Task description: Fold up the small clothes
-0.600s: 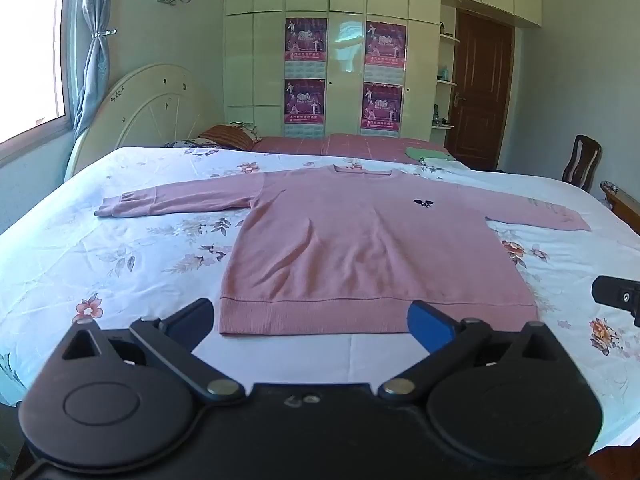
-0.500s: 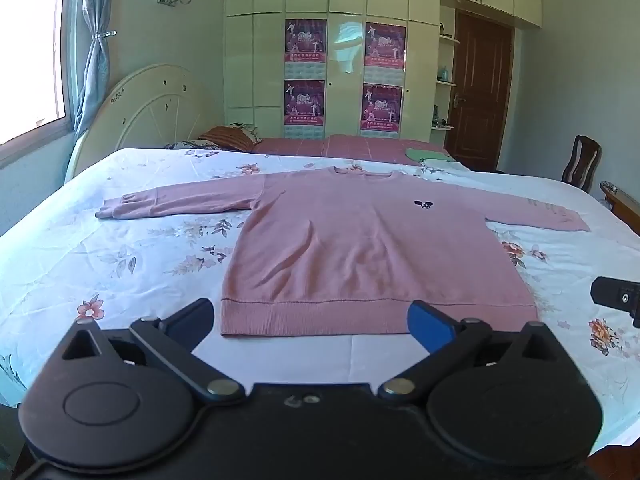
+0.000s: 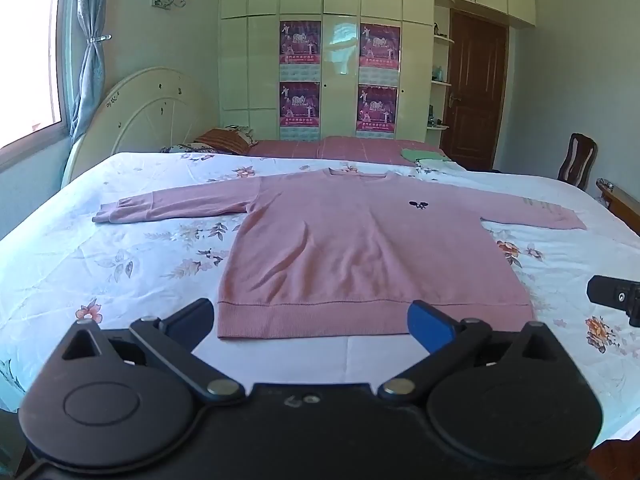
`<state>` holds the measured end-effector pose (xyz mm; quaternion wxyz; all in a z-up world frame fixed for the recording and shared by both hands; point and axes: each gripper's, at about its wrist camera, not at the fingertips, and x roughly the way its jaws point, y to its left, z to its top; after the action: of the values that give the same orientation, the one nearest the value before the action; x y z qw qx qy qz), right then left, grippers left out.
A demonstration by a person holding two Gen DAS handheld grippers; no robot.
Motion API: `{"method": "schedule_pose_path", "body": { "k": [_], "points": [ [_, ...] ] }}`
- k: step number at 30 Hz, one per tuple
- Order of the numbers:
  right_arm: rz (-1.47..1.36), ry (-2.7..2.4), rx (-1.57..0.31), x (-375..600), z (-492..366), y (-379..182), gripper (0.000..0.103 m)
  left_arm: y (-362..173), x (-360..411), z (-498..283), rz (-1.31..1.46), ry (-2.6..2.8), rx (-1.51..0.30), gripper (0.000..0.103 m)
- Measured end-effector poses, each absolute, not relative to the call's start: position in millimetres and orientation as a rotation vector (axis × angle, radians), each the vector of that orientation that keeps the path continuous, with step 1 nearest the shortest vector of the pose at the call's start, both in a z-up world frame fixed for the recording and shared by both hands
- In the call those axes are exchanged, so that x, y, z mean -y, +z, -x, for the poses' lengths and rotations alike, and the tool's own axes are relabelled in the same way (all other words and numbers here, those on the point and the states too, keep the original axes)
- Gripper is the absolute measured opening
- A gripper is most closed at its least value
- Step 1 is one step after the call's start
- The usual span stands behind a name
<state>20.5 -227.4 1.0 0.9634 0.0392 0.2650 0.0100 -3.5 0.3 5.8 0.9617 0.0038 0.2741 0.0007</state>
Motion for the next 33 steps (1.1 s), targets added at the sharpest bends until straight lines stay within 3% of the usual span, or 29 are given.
{"method": "schedule_pose_path", "body": {
  "k": [33],
  "points": [
    [-0.076,0.018,-0.525,227.5,-15.5,3.7,0.103,6.5,1.1,3.5,-0.017,-0.014,-0.555,0.103]
  ]
}}
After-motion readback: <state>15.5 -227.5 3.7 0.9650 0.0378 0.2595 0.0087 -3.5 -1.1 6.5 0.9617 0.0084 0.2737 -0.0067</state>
